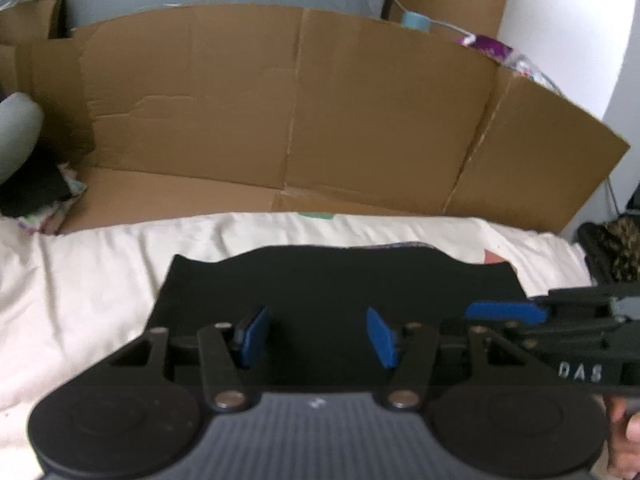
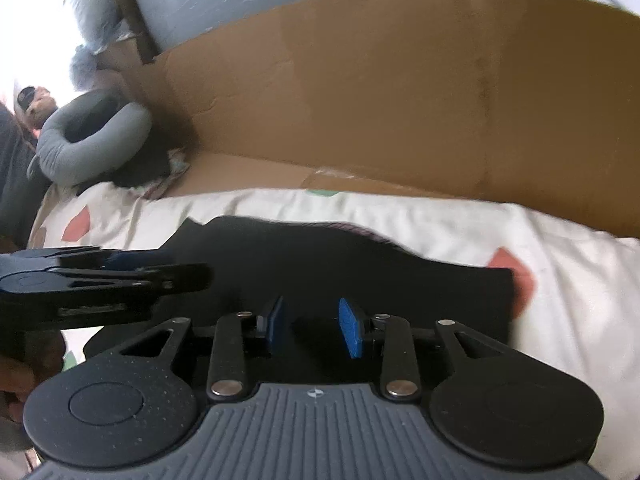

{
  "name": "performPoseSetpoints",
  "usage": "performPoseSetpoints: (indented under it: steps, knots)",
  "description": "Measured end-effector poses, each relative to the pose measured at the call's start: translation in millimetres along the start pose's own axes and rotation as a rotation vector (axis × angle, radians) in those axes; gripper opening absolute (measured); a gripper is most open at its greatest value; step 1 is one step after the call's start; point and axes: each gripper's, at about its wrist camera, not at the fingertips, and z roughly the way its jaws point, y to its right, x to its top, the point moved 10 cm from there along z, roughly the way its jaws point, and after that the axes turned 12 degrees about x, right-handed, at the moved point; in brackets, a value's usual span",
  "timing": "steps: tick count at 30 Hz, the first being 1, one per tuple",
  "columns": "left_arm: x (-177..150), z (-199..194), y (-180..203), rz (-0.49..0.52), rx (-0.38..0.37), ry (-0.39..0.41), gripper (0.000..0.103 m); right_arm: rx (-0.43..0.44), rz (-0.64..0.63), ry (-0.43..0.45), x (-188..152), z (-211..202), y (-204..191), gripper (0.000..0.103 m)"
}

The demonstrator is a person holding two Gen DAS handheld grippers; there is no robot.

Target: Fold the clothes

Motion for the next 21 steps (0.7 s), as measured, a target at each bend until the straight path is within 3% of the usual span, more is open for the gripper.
performPoseSetpoints:
  steps: [8, 12, 21]
  knots:
    - [-7.6, 13.8, -2.7, 0.010, 0.036, 0.006, 0.059, -0.010, -0.086, -0.030, -13.2, 22.4, -3.4, 0.037]
    - [0.3, 8.3, -2.2, 0.002, 0.026, 0.022, 0.037, -0.022, -0.078, -0.008, -9.8, 18.2, 0.4, 0.036]
    - [5.9, 14.0, 5.7, 0.008, 0.013, 0.046, 0.033, 0.025, -0.081, 0.028, -3.4, 10.1, -2.1, 0.036]
